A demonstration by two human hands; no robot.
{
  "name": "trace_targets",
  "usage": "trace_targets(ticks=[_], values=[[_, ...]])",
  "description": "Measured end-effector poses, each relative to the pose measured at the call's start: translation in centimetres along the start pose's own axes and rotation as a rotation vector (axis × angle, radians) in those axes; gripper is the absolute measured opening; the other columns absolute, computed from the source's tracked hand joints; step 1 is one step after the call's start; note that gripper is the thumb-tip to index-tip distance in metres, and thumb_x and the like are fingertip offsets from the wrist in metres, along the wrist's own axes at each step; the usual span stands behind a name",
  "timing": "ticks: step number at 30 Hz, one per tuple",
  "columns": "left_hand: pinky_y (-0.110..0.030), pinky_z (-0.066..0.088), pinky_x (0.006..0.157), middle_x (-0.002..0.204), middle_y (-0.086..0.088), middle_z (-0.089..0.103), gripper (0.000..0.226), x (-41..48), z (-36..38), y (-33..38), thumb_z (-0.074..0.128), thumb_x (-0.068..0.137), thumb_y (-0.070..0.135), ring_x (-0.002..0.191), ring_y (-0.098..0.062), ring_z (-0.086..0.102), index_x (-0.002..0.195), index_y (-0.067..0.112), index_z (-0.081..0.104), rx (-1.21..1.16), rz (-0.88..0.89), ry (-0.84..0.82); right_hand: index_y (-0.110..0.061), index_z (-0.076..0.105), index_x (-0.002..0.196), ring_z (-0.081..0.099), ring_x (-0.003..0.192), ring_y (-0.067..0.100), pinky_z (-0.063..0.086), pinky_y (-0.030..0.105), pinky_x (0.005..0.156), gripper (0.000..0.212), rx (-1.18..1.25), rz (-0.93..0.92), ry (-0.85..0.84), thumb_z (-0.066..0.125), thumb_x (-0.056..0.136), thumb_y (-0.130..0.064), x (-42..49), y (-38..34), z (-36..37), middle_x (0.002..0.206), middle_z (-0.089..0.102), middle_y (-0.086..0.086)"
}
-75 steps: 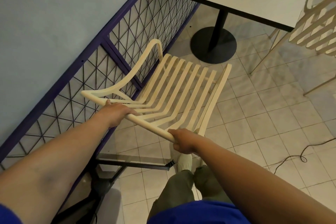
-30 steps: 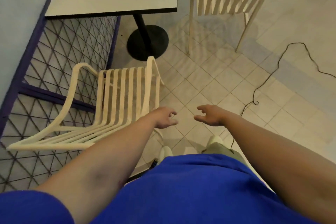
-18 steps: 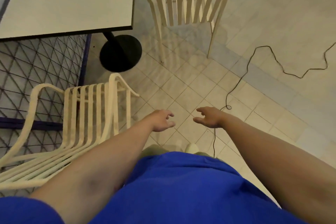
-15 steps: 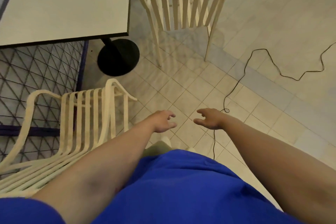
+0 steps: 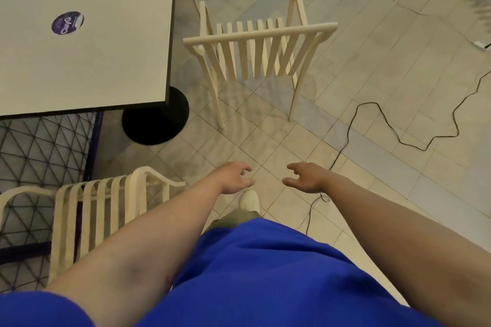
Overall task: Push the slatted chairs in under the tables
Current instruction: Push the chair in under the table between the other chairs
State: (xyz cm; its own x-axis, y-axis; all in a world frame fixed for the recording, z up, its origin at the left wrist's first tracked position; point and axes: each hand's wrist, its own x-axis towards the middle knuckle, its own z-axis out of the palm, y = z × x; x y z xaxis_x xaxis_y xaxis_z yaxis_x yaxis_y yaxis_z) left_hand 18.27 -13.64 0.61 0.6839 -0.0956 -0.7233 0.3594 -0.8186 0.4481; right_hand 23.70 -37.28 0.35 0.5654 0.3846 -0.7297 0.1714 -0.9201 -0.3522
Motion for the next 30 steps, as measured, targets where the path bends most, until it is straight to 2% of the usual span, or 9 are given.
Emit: trace_targets(ticks=[5, 13, 18, 20, 24, 26, 30], values=[[-0.038, 0.042, 0.11, 0.15, -0.006, 0.051, 0.059, 4.0, -6.6, 0.1, 0.064, 0.097, 0.04, 0.134, -0.022, 0.052, 0.15, 0.021, 0.046, -0.002, 0.005, -0.001, -0.011, 0.028, 0.157, 0.036, 0.145, 0.028, 0.029, 0.038, 0.117, 0.071, 0.007, 0.0, 0.014, 0.051, 0.101, -0.049, 4.6, -1.7, -6.2, 0.158, 0.038, 0.011], [-0.044, 0.041, 0.113, 0.149, -0.006, 0.052, 0.064, 10.7, -17.9, 3.5, 0.066, 0.096, 0.044, 0.135, -0.025, 0.05, 0.152, 0.024, 0.043, 0.018, 0.066, 0.127, -0.011, 0.028, 0.158, 0.035, 0.146, 0.028, 0.028, 0.038, 0.118, 0.072, -0.033, -0.051, 0.067, 0.05, 0.101, -0.05, 11.2, -3.3, -17.8, 0.16, 0.036, 0.011], [-0.035, 0.038, 0.108, 0.149, -0.006, 0.052, 0.063, 15.4, -25.3, 6.6, 0.065, 0.096, 0.043, 0.135, -0.025, 0.05, 0.152, 0.023, 0.044, 0.026, 0.074, 0.225, -0.01, 0.029, 0.157, 0.033, 0.147, 0.028, 0.026, 0.039, 0.119, 0.072, -0.032, -0.112, 0.125, 0.052, 0.101, -0.048, 15.9, -3.8, -26.1, 0.161, 0.035, 0.01], [-0.037, 0.038, 0.109, 0.149, -0.005, 0.053, 0.063, 17.2, -27.9, 7.8, 0.065, 0.096, 0.044, 0.136, -0.026, 0.05, 0.152, 0.023, 0.045, 0.037, 0.065, 0.26, -0.009, 0.031, 0.156, 0.032, 0.148, 0.028, 0.025, 0.039, 0.119, 0.069, -0.031, -0.149, 0.164, 0.053, 0.101, -0.046, 17.5, -3.9, -29.4, 0.161, 0.035, 0.01], [-0.041, 0.043, 0.109, 0.145, 0.0, 0.055, 0.059, 20.3, -31.7, 9.7, 0.066, 0.094, 0.045, 0.131, -0.025, 0.053, 0.148, 0.027, 0.05, 0.007, 0.048, 0.313, -0.012, 0.045, 0.149, 0.048, 0.133, 0.029, 0.038, 0.041, 0.11, 0.057, 0.013, -0.206, 0.267, 0.057, 0.1, -0.039, 19.9, -3.7, -35.1, 0.147, 0.051, 0.011], [-0.043, 0.045, 0.106, 0.144, -0.001, 0.056, 0.058, 21.6, -33.2, 10.5, 0.067, 0.095, 0.045, 0.128, -0.025, 0.054, 0.147, 0.029, 0.05, 0.041, 0.034, 0.329, -0.013, 0.048, 0.146, 0.053, 0.127, 0.029, 0.042, 0.042, 0.107, 0.054, -0.027, -0.22, 0.257, 0.059, 0.099, -0.036, 21.2, -3.4, -37.4, 0.143, 0.055, 0.01], [-0.044, 0.044, 0.107, 0.148, -0.005, 0.053, 0.063, 24.2, -34.5, 10.8, 0.068, 0.093, 0.044, 0.131, -0.027, 0.052, 0.151, 0.033, 0.045, 0.111, -0.031, 0.278, -0.017, 0.039, 0.153, 0.048, 0.133, 0.027, 0.039, 0.039, 0.109, 0.063, -0.114, -0.186, 0.151, 0.061, 0.098, -0.038, 24.0, -2.7, -40.1, 0.149, 0.049, 0.008]])
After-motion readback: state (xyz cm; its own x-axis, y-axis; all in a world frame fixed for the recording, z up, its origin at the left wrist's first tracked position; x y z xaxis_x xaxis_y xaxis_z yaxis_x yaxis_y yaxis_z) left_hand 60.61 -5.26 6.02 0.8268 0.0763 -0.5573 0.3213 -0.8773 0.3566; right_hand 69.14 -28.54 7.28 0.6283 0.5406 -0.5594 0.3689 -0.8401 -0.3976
